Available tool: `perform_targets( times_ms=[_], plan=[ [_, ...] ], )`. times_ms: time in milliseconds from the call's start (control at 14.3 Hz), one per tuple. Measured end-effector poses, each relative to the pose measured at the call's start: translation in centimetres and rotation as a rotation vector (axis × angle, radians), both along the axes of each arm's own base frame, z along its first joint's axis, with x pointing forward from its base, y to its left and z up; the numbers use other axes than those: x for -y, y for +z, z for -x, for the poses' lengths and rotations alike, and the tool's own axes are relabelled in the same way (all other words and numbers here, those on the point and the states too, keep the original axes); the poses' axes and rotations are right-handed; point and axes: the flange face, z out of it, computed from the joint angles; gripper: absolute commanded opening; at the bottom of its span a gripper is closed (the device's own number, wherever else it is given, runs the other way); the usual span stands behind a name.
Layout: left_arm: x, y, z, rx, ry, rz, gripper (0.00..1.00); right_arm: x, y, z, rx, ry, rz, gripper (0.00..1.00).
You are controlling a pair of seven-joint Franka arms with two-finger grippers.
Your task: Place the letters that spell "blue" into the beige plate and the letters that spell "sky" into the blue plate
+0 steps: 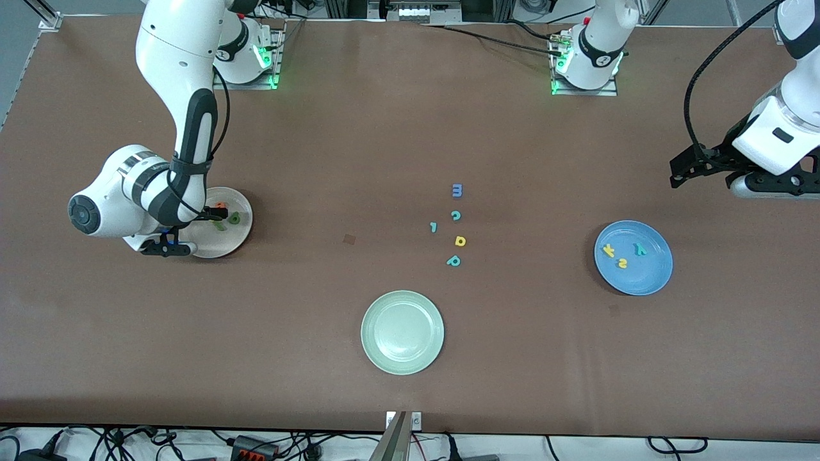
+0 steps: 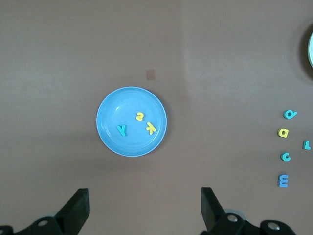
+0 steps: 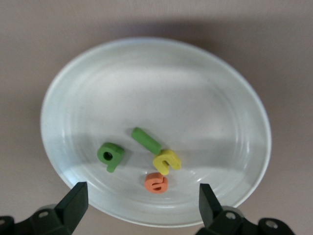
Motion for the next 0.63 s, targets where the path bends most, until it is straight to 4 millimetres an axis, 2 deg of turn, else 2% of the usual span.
perform_targets(
  times_ms=[419, 629],
  plan=[
    [0.0, 0.0, 0.0, 0.000, 0.000, 0.000, 1.00, -0.7, 4.7, -3.4, 0.101, 0.035, 0.006, 1.00],
    [0.0, 0.0, 0.0, 0.000, 0.000, 0.000, 1.00, -2.3, 6.5, -4.6, 0.125, 0.011, -0.032, 1.00]
  ],
)
